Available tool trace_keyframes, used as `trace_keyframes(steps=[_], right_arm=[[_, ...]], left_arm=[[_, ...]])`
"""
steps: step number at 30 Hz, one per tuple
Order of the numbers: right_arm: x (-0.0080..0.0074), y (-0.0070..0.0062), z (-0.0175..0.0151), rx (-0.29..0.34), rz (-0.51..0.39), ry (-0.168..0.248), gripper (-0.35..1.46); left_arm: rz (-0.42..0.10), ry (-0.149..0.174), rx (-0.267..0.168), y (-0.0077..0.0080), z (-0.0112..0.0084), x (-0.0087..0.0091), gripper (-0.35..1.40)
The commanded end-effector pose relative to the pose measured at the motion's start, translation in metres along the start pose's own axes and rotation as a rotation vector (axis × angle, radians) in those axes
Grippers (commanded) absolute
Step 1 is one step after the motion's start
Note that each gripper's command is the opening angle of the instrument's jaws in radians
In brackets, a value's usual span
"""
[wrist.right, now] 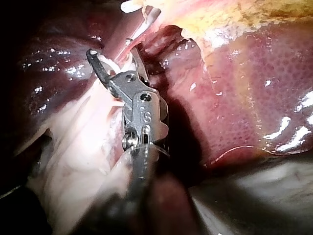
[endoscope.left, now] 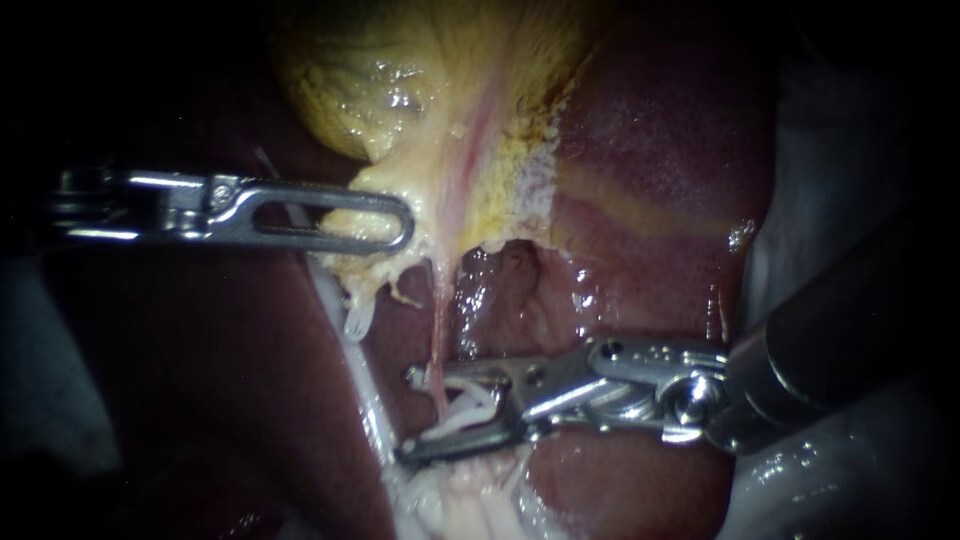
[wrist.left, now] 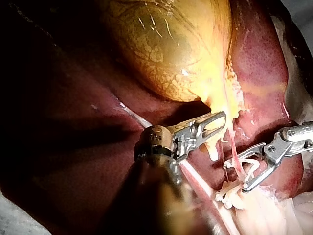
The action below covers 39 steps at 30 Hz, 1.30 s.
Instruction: Clipping second clip right tube
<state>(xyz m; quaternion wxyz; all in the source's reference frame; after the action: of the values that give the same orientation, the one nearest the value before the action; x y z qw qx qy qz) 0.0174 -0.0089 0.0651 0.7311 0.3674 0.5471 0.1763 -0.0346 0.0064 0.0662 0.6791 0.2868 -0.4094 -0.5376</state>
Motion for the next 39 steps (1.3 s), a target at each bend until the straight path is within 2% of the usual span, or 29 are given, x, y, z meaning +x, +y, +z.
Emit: trace_keyframes(steps=[1,9,23,39], right_arm=[[0.0000,0.0000,-0.0001,0.003,-0.003,0.002,0.49],[0.0000,0.0000,-0.0001,0.016,-0.013,0.014,0.49],[-0.0002,0.0001,-0.0005,0.016,-0.014,0.014,0.38],[-0.0002,0.0001,-0.0006,0.017,-0.014,0.013,0.35]], left_arm=[[0.000,0.000,-0.001,0.0000,0.0000,0.0000,-0.35],[0.000,0.000,-0.001,0.0000,0.0000,0.0000,-0.35],[0.000,0.000,-0.001,0.0000,0.0001,0.0000,-0.35],[0.000,0.000,-0.001,0.0000,0.0001,0.0000,-0.35]])
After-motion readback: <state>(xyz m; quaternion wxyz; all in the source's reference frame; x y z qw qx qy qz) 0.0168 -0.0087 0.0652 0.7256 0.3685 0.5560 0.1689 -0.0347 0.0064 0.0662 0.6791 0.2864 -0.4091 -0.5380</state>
